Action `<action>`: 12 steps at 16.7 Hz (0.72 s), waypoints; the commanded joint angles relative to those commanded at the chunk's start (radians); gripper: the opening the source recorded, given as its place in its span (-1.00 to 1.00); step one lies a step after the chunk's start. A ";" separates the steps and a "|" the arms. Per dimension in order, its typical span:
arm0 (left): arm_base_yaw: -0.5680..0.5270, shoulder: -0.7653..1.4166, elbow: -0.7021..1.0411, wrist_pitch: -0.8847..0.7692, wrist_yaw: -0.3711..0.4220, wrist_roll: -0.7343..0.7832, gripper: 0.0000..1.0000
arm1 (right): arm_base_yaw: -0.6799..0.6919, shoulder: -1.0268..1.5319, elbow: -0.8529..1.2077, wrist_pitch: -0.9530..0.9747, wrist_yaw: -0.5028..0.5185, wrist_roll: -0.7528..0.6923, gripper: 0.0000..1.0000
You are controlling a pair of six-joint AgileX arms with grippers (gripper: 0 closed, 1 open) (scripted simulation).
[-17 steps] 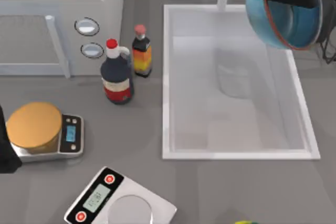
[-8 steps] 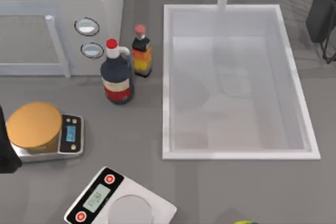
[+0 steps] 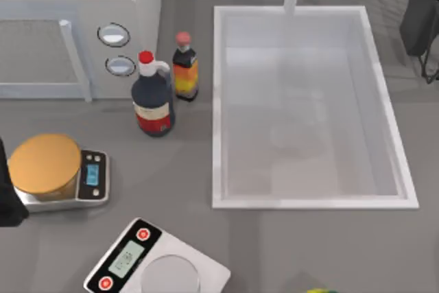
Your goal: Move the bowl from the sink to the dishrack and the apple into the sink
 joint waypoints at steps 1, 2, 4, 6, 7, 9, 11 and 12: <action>0.000 0.000 0.000 0.000 0.000 0.000 1.00 | 0.000 0.000 0.000 0.000 0.000 0.000 -1.00; 0.000 0.000 0.000 0.000 0.000 0.000 1.00 | 0.003 0.005 0.002 -0.002 0.003 0.001 -1.00; 0.000 0.000 0.000 0.000 0.000 0.000 1.00 | 0.007 0.017 -0.004 0.011 0.005 0.002 -1.00; 0.000 0.000 0.000 0.000 0.000 0.000 1.00 | 0.020 0.061 -0.030 0.065 0.013 0.005 -1.00; 0.000 0.000 0.000 0.000 0.000 0.000 1.00 | 0.026 0.096 -0.047 0.108 0.018 0.007 -1.00; 0.000 0.000 0.000 0.000 0.000 0.000 1.00 | 0.042 0.170 -0.092 0.219 0.030 0.008 -1.00; 0.000 0.000 0.000 0.000 0.000 0.000 1.00 | 0.056 0.231 -0.128 0.369 0.045 0.007 -1.00; 0.000 0.000 0.000 0.000 0.000 0.000 1.00 | 0.062 0.256 -0.145 0.455 0.052 0.006 -1.00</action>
